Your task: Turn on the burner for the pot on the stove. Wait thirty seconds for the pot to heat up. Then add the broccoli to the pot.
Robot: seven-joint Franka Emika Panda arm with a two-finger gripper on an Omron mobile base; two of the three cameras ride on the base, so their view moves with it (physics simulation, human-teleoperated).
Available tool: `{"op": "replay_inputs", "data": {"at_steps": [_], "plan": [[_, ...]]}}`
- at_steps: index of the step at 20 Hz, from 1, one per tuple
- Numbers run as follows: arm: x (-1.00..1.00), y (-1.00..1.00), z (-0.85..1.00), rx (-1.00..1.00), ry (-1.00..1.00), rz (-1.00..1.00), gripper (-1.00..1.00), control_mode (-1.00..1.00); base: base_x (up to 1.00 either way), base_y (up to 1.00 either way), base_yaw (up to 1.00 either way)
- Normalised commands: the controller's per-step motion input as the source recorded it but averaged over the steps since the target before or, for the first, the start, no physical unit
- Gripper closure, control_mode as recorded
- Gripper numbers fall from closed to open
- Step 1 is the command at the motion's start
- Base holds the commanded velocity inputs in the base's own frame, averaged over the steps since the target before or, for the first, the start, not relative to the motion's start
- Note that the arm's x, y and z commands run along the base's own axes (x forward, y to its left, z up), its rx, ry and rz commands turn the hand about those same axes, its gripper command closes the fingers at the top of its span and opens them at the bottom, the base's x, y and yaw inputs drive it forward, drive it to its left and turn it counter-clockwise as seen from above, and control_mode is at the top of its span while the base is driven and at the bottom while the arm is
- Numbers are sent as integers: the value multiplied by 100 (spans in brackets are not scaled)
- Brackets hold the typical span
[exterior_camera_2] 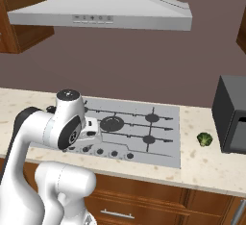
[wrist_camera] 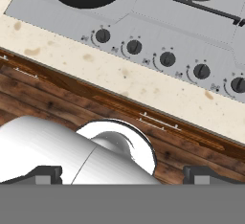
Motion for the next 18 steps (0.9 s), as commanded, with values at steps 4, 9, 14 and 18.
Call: {"op": "replay_inputs", "data": {"at_steps": [4,9,14,18], "plan": [[0,0,0,0,0,0,-100,-100,0,0,0],[0,0,0,0,0,0,-100,-100,0,0,0],[0,0,0,0,0,0,-100,-100,0,0,0],[0,0,0,0,0,0,-100,-100,0,0,0]]}}
